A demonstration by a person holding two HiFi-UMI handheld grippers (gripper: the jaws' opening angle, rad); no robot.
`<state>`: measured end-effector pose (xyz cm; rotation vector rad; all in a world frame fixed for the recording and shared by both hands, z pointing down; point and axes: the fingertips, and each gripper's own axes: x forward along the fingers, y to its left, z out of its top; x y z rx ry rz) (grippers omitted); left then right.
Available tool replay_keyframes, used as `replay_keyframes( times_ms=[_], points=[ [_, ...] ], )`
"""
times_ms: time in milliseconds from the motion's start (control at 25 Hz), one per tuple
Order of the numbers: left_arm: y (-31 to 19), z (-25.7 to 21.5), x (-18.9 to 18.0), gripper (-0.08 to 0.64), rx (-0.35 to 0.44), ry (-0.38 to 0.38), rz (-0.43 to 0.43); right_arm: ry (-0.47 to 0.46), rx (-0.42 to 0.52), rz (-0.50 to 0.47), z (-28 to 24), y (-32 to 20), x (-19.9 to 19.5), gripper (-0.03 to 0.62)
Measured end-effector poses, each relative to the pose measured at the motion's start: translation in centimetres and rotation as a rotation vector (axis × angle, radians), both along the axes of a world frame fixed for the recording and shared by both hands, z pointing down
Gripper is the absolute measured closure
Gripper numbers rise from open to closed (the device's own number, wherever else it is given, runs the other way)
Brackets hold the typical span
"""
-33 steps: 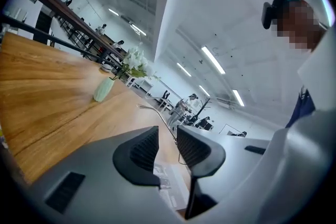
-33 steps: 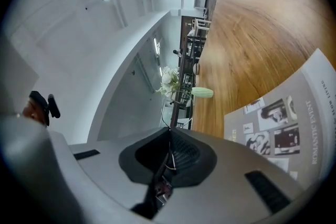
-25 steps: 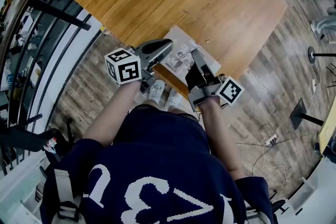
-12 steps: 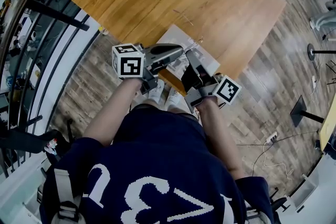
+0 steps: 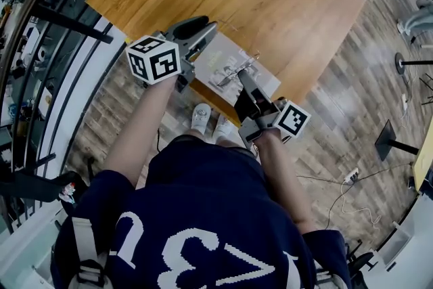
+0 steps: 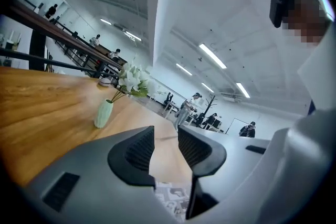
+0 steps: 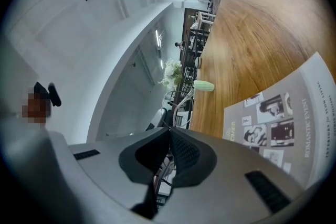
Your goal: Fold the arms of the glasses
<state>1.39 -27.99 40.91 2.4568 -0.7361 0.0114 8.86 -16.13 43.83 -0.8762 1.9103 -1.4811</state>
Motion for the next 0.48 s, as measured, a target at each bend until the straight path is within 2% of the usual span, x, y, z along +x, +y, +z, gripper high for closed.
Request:
replay_keyframes(
  times_ms=[160,240,360,480],
  points=[
    [-2.9,-0.5,0.9,0.43,-0.006,-0.001,-0.016,0.033,0.007,-0.008,0.1,0.4,0.1,0.564],
    [-3.6,0.2,1.5,0.43,-0.022,-0.03,-0.001,0.05,0.014,-0.015,0.0,0.6,0.0,0.564],
    [-3.5,2.2,2.4,0.443,-0.078,-0.104,0.06,0.06,0.017,-0.015,0.0,0.7,0.1,0.565],
    [-1.9,3.4,3.1,0.473,-0.13,-0.12,0.136,0.058,0.014,0.0,0.2,0.6,0.7,0.565]
  ],
)
